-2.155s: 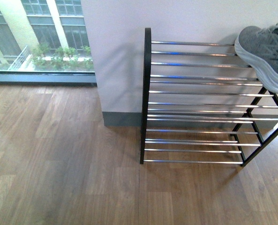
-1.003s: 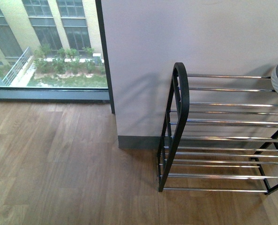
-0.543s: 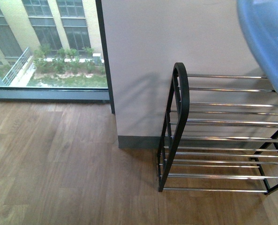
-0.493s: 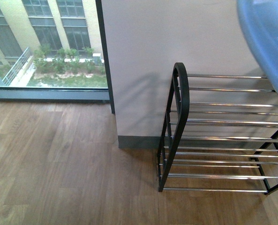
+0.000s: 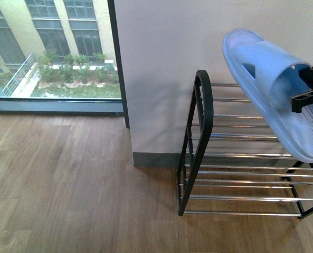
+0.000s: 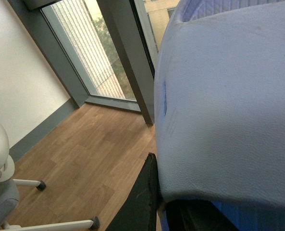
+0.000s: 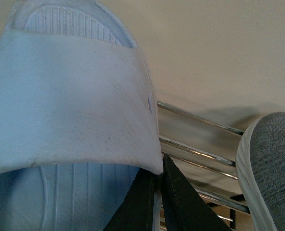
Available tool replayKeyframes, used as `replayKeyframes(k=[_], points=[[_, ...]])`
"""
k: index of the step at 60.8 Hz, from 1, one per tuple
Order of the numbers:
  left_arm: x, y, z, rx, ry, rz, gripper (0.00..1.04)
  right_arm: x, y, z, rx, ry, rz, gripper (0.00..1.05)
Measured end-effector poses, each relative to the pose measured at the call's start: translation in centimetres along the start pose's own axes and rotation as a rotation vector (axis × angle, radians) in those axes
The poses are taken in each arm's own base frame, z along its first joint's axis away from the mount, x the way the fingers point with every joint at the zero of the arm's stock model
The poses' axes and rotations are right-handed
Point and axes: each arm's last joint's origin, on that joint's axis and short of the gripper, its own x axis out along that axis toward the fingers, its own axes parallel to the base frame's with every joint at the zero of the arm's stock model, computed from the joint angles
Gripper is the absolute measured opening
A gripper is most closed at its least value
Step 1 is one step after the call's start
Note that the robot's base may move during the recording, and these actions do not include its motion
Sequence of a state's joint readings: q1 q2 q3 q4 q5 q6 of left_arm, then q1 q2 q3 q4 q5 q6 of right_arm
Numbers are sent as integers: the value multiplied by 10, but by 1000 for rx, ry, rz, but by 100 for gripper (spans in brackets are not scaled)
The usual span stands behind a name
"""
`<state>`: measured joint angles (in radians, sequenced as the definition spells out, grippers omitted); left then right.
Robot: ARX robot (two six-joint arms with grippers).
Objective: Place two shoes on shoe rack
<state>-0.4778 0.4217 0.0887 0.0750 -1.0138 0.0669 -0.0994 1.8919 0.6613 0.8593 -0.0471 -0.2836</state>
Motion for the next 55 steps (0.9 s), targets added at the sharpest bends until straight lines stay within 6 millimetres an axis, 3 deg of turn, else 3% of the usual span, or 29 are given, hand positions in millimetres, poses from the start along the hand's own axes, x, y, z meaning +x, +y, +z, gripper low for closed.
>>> replayKeyframes(k=[14,28,40,55], points=[[0,0,0,0,0,0,2,34,-3,-13,7,61,-72,1],[0,0,0,0,0,0,2,60,-12,-44,14,160,-141,1],[0,0,0,0,0,0,2,69,-30,-64,-11,210,-203,1],[0,0,0,0,0,0,2,75,-59,-69,-9,230,-291,1]])
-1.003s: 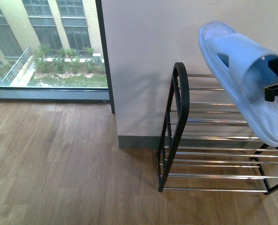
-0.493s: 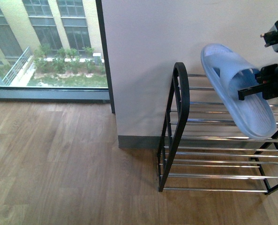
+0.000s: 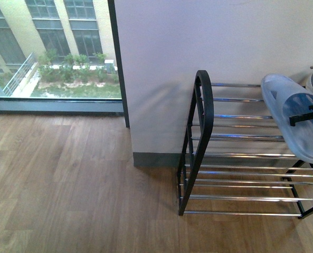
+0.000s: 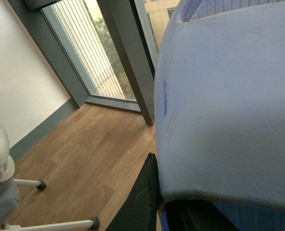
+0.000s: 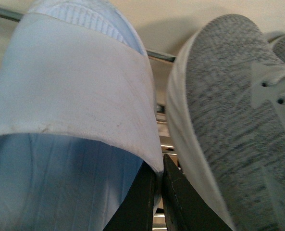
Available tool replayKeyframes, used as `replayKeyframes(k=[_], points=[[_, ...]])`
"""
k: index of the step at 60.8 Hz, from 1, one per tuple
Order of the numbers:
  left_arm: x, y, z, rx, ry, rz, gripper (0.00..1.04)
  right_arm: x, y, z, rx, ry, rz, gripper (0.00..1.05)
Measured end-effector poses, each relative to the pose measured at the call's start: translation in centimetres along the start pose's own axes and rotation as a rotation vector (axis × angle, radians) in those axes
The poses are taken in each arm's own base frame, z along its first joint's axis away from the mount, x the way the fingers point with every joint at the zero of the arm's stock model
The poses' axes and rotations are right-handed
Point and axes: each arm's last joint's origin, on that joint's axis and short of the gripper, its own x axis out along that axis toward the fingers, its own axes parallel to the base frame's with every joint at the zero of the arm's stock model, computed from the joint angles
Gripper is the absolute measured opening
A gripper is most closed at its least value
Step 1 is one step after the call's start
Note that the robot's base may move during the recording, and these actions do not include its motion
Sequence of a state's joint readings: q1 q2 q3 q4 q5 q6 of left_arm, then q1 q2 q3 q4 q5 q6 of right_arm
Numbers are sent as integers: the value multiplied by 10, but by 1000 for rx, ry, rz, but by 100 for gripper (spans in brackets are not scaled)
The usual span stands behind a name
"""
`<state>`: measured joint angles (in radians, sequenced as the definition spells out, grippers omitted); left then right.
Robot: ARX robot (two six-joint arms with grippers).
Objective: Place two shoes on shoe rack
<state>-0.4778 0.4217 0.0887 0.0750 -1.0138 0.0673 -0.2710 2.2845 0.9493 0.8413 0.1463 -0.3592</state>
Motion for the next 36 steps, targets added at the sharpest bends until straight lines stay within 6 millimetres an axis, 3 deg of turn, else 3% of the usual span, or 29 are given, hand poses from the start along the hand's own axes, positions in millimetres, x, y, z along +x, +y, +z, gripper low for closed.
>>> replayKeyframes(k=[13,36], points=[[0,0,0,0,0,0,2,8,-11,1,9,6,-35,1],[0,0,0,0,0,0,2,11,1,7,53,19,-16,1]])
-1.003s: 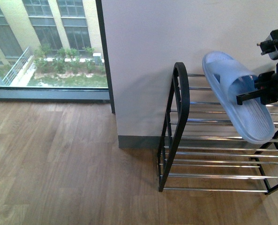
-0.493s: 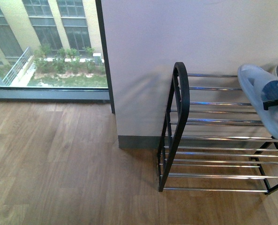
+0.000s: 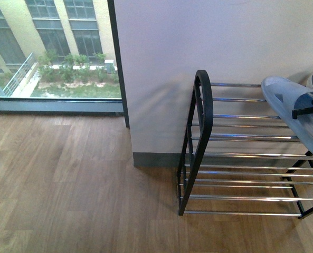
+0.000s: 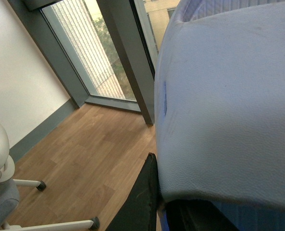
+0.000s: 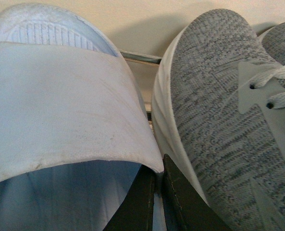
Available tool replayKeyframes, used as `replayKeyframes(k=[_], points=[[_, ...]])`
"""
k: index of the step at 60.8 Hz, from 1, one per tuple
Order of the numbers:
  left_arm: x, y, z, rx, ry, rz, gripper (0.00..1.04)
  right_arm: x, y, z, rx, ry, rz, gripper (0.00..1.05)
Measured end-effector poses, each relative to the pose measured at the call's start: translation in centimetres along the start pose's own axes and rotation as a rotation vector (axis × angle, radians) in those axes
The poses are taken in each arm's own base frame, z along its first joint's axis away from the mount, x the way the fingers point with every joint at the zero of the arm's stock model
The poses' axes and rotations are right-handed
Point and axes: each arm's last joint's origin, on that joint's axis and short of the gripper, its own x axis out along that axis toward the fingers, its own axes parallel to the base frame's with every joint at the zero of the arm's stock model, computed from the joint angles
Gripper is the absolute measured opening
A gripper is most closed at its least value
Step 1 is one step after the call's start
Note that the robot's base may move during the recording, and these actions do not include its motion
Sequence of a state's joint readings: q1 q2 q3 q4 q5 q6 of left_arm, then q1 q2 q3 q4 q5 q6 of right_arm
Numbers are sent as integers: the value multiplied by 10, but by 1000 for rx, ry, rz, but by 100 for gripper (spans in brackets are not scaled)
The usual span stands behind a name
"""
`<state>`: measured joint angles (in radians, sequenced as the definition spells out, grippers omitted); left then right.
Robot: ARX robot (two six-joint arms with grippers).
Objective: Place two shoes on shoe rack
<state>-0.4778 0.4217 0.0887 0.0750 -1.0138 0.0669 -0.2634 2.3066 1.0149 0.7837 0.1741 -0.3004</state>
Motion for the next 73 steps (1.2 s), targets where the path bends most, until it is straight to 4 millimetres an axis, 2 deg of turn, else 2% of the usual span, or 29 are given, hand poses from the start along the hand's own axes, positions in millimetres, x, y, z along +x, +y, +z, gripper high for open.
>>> replayKeyframes(k=[10,21,43,62,67,73], points=[[0,0,0,0,0,0,2,0,8,8,55,10,22,1],[0,0,0,0,0,0,2,9,2,17,153,57,-15,1],[0,0,0,0,0,0,2,10,-1,17,187,56,-16,2],[0,0,0,0,0,0,2,7,0,15,174,68,35,47],[0,0,0,0,0,0,2,0,-1,15,136,60,35,59],[0,0,0,0,0,0,2,-19,-7,19,76,25,84,75]])
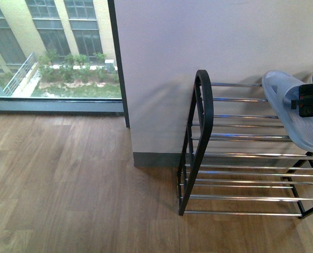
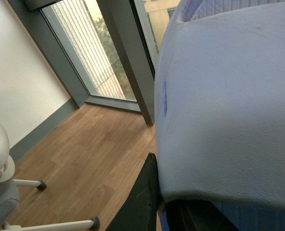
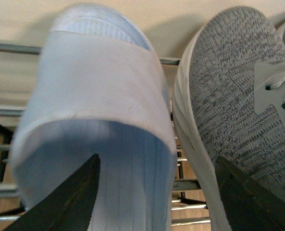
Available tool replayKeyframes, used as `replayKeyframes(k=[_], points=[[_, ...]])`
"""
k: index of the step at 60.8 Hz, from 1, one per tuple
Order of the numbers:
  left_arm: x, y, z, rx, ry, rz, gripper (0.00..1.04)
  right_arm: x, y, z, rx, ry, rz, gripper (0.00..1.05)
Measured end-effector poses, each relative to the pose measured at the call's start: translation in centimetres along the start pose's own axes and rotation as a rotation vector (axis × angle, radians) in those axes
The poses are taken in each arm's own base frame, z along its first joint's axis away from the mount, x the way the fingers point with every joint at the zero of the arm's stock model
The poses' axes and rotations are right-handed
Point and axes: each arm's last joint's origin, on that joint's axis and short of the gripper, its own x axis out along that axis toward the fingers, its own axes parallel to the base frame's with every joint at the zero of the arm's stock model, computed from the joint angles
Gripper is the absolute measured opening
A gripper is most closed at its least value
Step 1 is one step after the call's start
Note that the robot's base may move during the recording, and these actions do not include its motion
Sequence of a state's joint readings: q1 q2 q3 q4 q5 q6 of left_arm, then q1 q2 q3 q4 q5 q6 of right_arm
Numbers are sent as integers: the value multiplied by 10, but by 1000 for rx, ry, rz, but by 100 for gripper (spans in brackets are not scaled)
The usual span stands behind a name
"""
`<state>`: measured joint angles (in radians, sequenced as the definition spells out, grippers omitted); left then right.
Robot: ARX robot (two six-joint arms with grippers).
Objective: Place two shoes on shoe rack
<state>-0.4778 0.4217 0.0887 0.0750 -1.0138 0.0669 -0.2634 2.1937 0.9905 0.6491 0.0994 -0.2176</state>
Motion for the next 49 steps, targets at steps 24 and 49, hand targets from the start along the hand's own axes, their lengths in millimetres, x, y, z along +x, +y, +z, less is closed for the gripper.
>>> replayKeyframes(k=[24,49], points=[[0,0,0,0,0,0,2,-105,-87,46,-111,-230,-162,95],[0,0,0,0,0,0,2,-183,-26,2,136,-594,272,31]])
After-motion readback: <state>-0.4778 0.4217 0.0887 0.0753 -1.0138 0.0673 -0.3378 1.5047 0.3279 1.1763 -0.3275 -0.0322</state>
